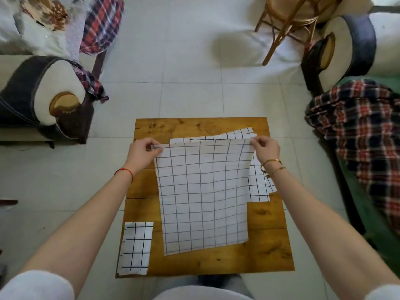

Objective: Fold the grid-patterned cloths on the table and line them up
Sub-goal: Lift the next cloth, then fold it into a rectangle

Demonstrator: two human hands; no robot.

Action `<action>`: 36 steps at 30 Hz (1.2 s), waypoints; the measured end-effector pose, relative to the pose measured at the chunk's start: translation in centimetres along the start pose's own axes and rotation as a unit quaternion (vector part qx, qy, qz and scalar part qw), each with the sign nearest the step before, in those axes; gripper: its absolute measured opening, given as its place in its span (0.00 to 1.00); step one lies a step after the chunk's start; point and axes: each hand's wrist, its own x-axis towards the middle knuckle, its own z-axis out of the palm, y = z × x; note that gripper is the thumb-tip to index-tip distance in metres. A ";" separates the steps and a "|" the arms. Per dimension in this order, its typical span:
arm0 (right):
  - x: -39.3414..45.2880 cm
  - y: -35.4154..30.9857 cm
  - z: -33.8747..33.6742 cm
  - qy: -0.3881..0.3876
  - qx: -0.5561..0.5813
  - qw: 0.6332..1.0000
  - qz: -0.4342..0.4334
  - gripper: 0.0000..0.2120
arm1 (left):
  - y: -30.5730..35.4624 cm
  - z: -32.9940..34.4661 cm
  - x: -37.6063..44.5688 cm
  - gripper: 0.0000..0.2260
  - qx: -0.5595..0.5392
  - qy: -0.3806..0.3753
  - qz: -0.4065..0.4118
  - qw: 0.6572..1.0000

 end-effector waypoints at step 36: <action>-6.3 4.8 0.3 -0.016 0.122 0.992 0.000 0.06 | -3.8 1.8 -6.4 0.04 0.029 -0.058 0.022 0.998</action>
